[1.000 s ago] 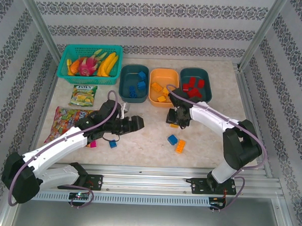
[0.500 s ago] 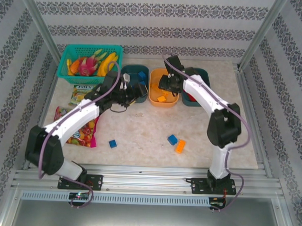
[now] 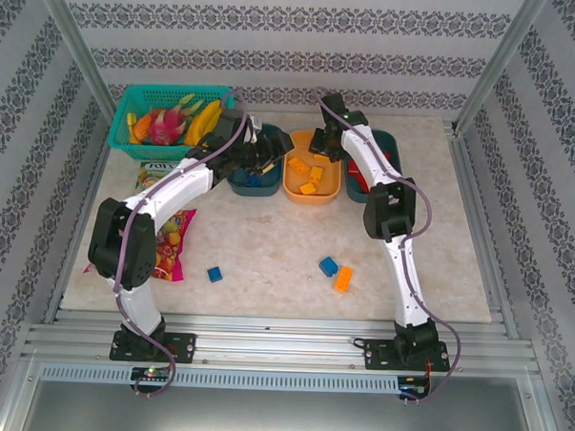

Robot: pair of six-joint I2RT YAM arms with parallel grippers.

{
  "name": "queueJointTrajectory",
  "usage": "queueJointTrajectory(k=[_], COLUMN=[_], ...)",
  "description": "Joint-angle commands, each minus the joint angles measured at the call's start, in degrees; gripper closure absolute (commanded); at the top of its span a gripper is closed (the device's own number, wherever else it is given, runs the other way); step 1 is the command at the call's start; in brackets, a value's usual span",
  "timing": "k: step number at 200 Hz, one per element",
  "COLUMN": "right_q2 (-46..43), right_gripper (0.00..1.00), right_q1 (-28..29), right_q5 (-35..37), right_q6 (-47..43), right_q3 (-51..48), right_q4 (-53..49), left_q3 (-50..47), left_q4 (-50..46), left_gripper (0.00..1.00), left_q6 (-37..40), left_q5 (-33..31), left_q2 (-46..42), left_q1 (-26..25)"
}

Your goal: Sort the legos into containers by color

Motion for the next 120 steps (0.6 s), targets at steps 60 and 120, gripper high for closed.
queueJointTrajectory(k=[60,120], right_q2=[-2.45,-23.13], right_gripper=[0.36,0.32], right_q1=[1.32,4.33], right_q5=[-2.51,-5.11], right_q6=[1.24,-1.51], right_q3=[2.63,-14.65], right_q4=[-2.95,10.32], left_q3=[0.73,-3.65], left_q4=[-0.41,-20.07], left_gripper=[0.21,0.23], left_q6=[1.1,4.63], left_q5=[-0.24,-8.11], left_q2=[-1.88,-12.87], left_q1=[0.71,0.72])
